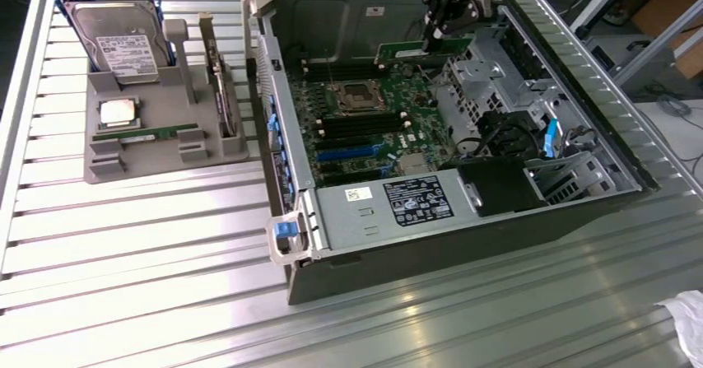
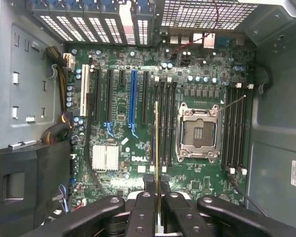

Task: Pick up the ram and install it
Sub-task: 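Insert the ram into the slot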

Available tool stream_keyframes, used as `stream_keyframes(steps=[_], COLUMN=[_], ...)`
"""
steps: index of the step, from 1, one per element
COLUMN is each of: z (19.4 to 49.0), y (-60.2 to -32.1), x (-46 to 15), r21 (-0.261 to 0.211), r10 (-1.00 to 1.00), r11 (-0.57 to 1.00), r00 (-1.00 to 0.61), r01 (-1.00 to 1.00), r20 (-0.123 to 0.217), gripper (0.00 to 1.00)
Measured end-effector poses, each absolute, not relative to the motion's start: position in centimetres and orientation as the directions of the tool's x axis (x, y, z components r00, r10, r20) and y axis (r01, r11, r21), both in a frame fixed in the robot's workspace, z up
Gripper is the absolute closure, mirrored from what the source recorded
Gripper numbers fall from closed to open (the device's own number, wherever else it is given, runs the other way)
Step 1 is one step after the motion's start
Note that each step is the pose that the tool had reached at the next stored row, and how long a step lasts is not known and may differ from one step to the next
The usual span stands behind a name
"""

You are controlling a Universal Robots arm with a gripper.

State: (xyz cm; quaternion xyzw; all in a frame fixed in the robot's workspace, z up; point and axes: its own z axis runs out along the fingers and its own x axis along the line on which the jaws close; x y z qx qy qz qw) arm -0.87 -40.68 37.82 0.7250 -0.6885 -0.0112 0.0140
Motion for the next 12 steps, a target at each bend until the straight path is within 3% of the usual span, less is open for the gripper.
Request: stream_keyframes(steps=[12], z=[37.36], y=[-40.68], x=[-0.87], r21=[0.036], r10=[-0.999], r11=[-0.052], r00=[0.052], r01=[-0.998], r20=[0.003], gripper=[0.87])
